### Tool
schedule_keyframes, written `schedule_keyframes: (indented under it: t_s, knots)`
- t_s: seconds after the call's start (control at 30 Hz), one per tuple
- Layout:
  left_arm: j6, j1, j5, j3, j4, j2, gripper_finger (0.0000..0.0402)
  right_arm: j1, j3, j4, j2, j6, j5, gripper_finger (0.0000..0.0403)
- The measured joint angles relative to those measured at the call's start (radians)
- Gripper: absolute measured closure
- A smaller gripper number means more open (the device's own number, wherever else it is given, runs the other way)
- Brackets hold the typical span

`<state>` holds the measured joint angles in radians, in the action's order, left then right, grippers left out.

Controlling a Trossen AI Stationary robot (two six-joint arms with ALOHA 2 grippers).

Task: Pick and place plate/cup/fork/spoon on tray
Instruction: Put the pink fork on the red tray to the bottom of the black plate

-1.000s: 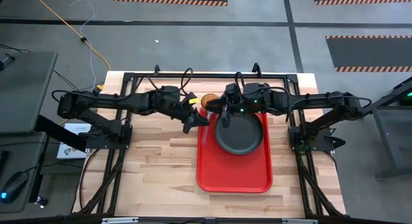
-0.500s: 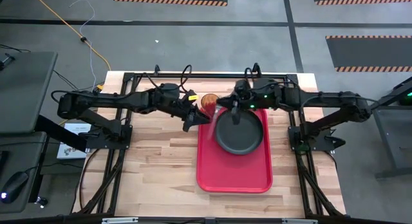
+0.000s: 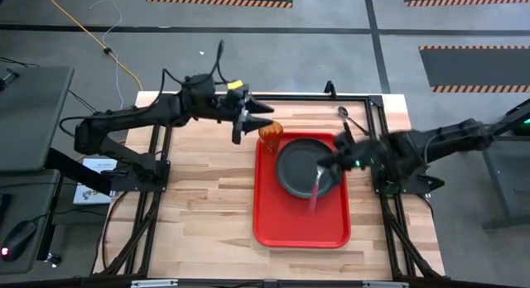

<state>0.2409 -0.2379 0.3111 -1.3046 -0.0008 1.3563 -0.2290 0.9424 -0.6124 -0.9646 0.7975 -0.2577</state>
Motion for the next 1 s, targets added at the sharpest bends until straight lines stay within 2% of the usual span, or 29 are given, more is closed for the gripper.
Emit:
schedule_keyframes:
  t_s: [0.17,0.27,0.37,0.6,0.77,0.87,1.0]
  knots:
    - [-0.026,-0.012,0.0,-0.043,0.0,0.0,0.0202,-0.257,-0.245,0.27,0.054,0.341,-0.264,0.0402]
    - [-0.026,-0.012,0.0,-0.044,-0.003,0.0,0.0202,-0.375,-0.333,0.411,-0.001,0.508,-0.435,0.0403]
    - [-0.026,-0.012,0.0,-0.044,-0.002,0.0,0.0202,-0.447,-0.353,0.454,-0.088,0.63,-0.566,0.0403]
    - [-0.018,-0.011,-0.01,-0.044,-0.001,0.0,0.0202,-0.463,-0.317,0.436,-0.286,0.892,-0.697,0.0403]
    - [-0.017,-0.011,-0.011,-0.044,-0.001,0.0,0.0202,-0.463,-0.271,0.381,-0.377,1.026,-0.709,0.0403]
    - [-0.017,-0.011,-0.011,-0.044,-0.001,0.0,0.0202,-0.461,-0.234,0.296,-0.403,1.082,-0.706,0.0403]
    - [-0.016,-0.011,-0.011,-0.044,-0.002,0.0,0.0202,-0.46,-0.168,0.102,-0.416,1.172,-0.686,0.0403]
